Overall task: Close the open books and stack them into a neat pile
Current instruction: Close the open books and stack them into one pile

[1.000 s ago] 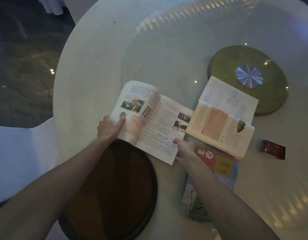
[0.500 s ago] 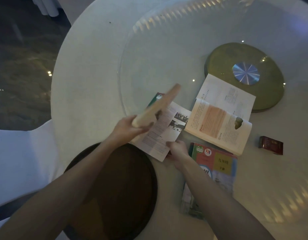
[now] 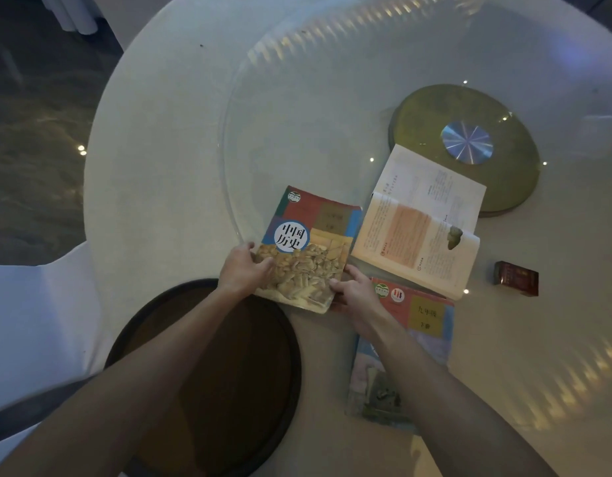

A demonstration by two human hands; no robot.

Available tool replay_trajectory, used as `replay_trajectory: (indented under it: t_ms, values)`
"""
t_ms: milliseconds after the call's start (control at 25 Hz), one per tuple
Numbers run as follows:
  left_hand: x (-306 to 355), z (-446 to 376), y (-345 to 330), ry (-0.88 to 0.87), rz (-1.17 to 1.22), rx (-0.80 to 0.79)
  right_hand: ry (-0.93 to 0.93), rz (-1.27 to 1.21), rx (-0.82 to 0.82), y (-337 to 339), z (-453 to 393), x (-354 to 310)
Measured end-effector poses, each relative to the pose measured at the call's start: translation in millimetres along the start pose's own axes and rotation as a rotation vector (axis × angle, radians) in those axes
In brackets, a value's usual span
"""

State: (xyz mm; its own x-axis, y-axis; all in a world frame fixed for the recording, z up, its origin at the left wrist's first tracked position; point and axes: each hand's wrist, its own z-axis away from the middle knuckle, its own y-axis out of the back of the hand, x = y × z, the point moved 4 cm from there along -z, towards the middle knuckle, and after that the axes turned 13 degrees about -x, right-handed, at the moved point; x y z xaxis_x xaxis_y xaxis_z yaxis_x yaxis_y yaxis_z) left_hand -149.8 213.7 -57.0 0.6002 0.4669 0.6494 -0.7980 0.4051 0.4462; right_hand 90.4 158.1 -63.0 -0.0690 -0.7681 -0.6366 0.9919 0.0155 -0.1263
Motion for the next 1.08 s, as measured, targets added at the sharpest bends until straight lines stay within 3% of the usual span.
replay_trajectory:
  t_ms: [120, 320, 720, 1080]
  values:
    - [-9, 5, 1, 0.049, 0.087, -0.022, 0.008, 0.005, -0.063, 13, 9, -10]
    - [-2, 31, -21, -0.036, 0.303, -0.180, 0.045, 0.135, -0.065, 56, 38, -11]
    - [45, 66, -150, -0.081, 0.204, -0.436, 0.039, 0.100, 0.230, 154, 125, 72]
    - [45, 95, -214, -0.102, -0.067, -0.255, 0.052, 0.313, 0.393, 182, 155, 115]
